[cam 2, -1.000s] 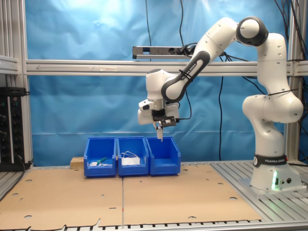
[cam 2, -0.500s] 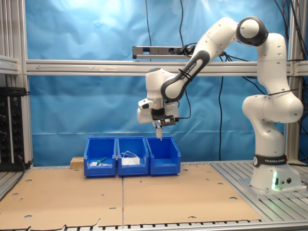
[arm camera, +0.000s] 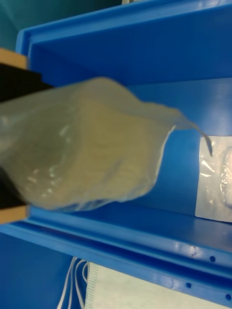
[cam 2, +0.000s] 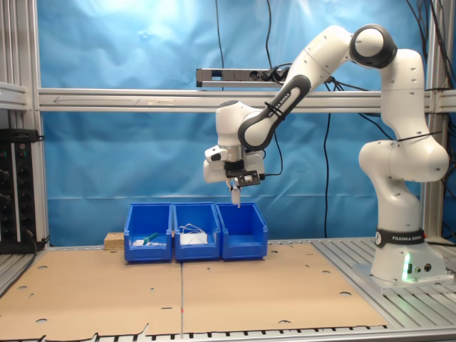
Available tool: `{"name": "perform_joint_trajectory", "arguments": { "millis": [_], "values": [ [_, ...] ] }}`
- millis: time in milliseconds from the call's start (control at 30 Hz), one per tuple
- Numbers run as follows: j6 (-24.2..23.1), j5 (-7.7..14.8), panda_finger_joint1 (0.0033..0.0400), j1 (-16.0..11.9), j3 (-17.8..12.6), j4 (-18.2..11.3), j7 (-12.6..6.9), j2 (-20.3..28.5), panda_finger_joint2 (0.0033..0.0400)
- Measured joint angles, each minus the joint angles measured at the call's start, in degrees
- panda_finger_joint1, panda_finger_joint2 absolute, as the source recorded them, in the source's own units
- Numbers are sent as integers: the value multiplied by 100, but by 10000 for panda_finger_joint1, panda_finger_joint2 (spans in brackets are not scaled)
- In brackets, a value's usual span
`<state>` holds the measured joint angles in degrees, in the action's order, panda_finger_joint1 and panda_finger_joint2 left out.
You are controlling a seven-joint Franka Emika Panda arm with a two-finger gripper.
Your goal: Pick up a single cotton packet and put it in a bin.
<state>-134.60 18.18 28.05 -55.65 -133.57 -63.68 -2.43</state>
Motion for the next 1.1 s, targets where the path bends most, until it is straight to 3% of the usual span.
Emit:
{"name": "perform_joint_trajectory", "arguments": {
  "millis": [400, 433, 600, 633, 900, 933, 1100],
  "values": [
    [0, 0, 55, 0, 0, 0, -7, 0, 55],
    [0, 0, 145, 0, 0, 0, -7, 0, 145],
    [0, 0, 145, 0, 0, 0, -8, 0, 145],
    [0, 0, 226, 0, 0, 0, -8, 0, 226],
    [0, 0, 226, 0, 0, 0, -11, 0, 226],
    [0, 0, 386, 0, 0, 0, -12, 0, 386],
    [0, 0, 386, 0, 0, 0, -13, 0, 386]
  ]
}}
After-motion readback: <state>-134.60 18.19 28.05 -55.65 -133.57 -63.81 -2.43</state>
